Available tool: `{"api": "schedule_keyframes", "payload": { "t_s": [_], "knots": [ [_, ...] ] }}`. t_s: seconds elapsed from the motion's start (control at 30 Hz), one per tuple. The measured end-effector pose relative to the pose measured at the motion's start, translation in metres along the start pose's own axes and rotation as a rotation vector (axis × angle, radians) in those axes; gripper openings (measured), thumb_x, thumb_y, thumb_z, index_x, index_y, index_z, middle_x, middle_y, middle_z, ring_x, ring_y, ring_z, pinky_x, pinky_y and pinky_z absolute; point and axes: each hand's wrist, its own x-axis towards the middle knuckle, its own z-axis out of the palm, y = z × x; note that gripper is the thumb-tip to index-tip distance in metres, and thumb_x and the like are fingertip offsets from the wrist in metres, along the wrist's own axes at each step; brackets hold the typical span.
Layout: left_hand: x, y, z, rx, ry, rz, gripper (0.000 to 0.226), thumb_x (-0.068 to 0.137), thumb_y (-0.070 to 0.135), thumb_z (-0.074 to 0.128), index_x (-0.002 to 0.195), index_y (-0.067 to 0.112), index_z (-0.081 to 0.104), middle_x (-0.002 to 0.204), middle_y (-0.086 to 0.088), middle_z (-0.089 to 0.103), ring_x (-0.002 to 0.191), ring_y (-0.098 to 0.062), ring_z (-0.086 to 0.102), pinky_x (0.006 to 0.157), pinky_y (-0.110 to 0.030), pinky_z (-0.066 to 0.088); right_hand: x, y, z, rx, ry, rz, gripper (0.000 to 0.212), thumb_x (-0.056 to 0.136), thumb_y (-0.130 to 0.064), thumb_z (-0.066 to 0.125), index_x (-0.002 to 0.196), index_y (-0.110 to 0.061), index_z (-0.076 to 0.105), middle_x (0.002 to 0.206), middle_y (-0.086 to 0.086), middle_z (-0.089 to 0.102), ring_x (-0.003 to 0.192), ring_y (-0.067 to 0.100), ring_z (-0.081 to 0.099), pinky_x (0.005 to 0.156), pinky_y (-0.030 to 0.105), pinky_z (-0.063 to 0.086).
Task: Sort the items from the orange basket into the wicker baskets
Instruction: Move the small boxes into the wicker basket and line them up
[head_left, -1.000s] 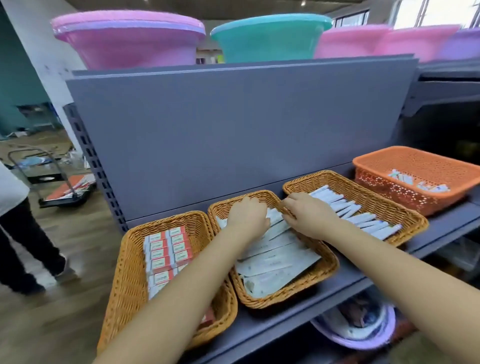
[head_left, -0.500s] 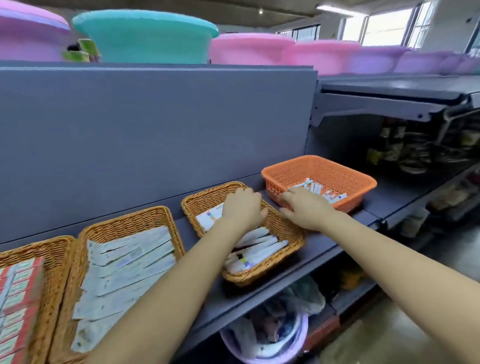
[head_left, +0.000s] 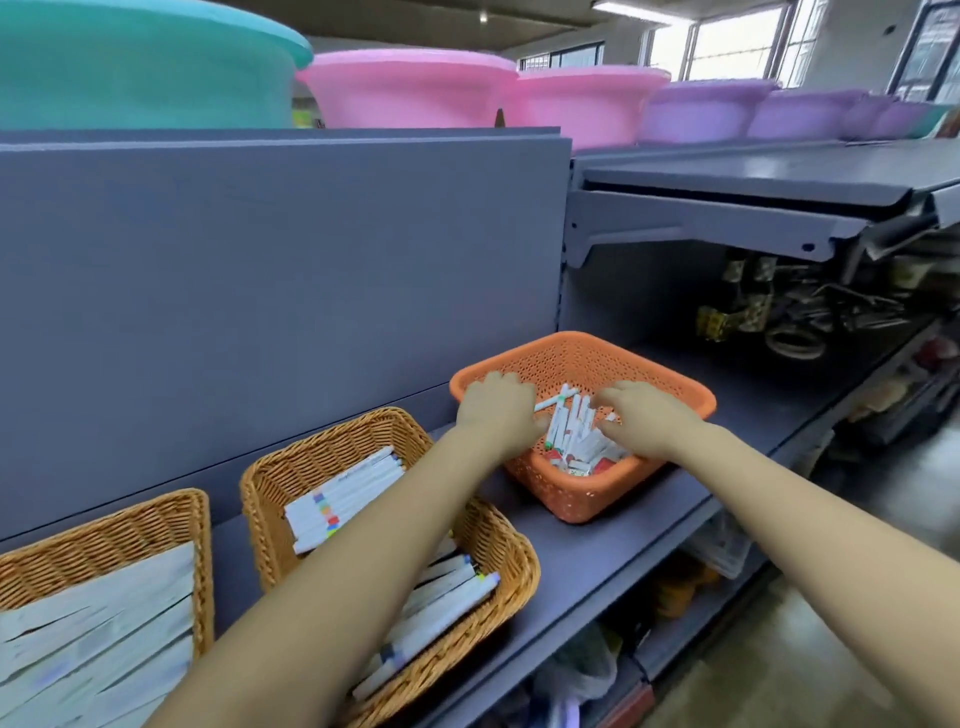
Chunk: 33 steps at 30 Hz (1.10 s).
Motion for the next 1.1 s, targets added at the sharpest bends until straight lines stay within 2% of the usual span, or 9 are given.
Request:
{"api": "schedule_keyframes", "payload": {
  "t_s": [0.17, 0.3, 0.4, 0.5, 0.63, 0.77, 0.9, 1.03, 1.1],
  "knots": [
    [0.035, 0.004, 0.012, -0.022, -0.088, 0.008, 0.04, 0.095, 0.038, 0.044, 0.121, 0.013, 0.059, 0.12, -0.008, 0.056, 0.113, -0.026, 0.049, 0.082, -0.038, 0.044, 0.029, 0.021, -0.001, -0.001, -0.084, -0.018, 0.04, 0.094, -0.027, 0.049, 0.133, -0.021, 0.05, 0.135, 0.002, 0.05, 0.123, 0.021, 0.046, 0.101, 0.034, 0.038],
    [0.056, 0.009, 0.027, -0.04, -0.193, -0.013, 0.037, 0.092, 0.036, 0.048, 0.118, 0.014, 0.062, 0.115, -0.007, 0.06, 0.107, -0.027, 0.054, 0.077, -0.036, 0.046, 0.048, 0.028, 0.0, -0.023, -0.222, -0.142, 0.036, 0.093, -0.029, 0.05, 0.129, -0.022, 0.053, 0.133, -0.001, 0.054, 0.12, 0.02, 0.05, 0.099, 0.033, 0.04],
    [0.062, 0.015, 0.03, -0.055, -0.33, -0.021, 0.029, 0.091, 0.03, 0.052, 0.112, 0.015, 0.065, 0.109, -0.005, 0.065, 0.081, -0.021, 0.06, 0.072, -0.032, 0.048, 0.056, 0.029, 0.0, 0.004, -0.283, -0.27, 0.033, 0.094, -0.032, 0.05, 0.125, -0.024, 0.056, 0.13, -0.005, 0.056, 0.118, 0.017, 0.051, 0.098, 0.03, 0.04],
    [0.062, 0.016, 0.03, -0.05, -0.509, -0.034, 0.024, 0.089, 0.022, 0.055, 0.11, 0.021, 0.067, 0.095, -0.001, 0.07, 0.053, -0.009, 0.049, 0.071, -0.03, 0.051, 0.059, 0.029, 0.003, 0.031, -0.331, -0.397, 0.026, 0.093, -0.033, 0.052, 0.115, -0.024, 0.062, 0.12, -0.007, 0.06, 0.11, 0.014, 0.053, 0.094, 0.028, 0.042],
    [0.062, 0.021, 0.031, 0.013, -0.671, -0.048, 0.028, 0.087, 0.017, 0.059, 0.112, 0.027, 0.066, 0.073, 0.006, 0.06, 0.054, -0.008, 0.049, 0.057, -0.023, 0.044, 0.056, 0.034, 0.008, 0.071, -0.447, -0.526, 0.012, 0.087, -0.026, 0.058, 0.096, -0.023, 0.065, 0.093, -0.011, 0.061, 0.089, 0.009, 0.054, 0.08, 0.024, 0.044],
    [0.059, 0.026, 0.03, -0.007, -0.73, -0.086, 0.028, 0.088, 0.022, 0.059, 0.116, 0.025, 0.06, 0.087, 0.008, 0.063, 0.066, -0.011, 0.055, 0.067, -0.026, 0.046, 0.055, 0.038, 0.008, 0.074, -0.593, -0.605, 0.018, 0.086, -0.029, 0.063, 0.103, -0.023, 0.066, 0.097, -0.012, 0.059, 0.091, 0.007, 0.053, 0.081, 0.022, 0.042],
    [0.054, 0.024, 0.034, -0.086, -0.672, -0.15, 0.019, 0.084, 0.029, 0.064, 0.1, 0.027, 0.054, 0.095, 0.006, 0.068, 0.076, -0.015, 0.059, 0.055, -0.024, 0.035, 0.059, 0.034, 0.01, -0.009, -0.628, -0.671, 0.02, 0.086, -0.023, 0.062, 0.106, -0.026, 0.063, 0.086, -0.016, 0.049, 0.092, 0.012, 0.05, 0.08, 0.024, 0.041],
    [0.049, 0.027, 0.03, -0.165, -0.464, -0.19, 0.03, 0.08, 0.037, 0.069, 0.101, 0.023, 0.054, 0.082, 0.01, 0.054, 0.08, -0.017, 0.053, 0.067, -0.028, 0.038, 0.062, 0.036, 0.006, 0.06, -0.598, -0.675, 0.016, 0.081, -0.022, 0.068, 0.091, -0.026, 0.055, 0.084, -0.011, 0.052, 0.081, 0.014, 0.054, 0.065, 0.026, 0.045],
    [0.046, 0.029, 0.024, -0.251, -0.319, -0.214, 0.032, 0.081, 0.032, 0.068, 0.108, 0.019, 0.057, 0.087, 0.006, 0.059, 0.085, -0.019, 0.057, 0.07, -0.028, 0.04, 0.064, 0.041, 0.003, 0.185, -0.594, -0.614, 0.017, 0.081, -0.02, 0.069, 0.088, -0.025, 0.054, 0.087, -0.005, 0.057, 0.071, 0.017, 0.059, 0.054, 0.026, 0.047]
  ]
}}
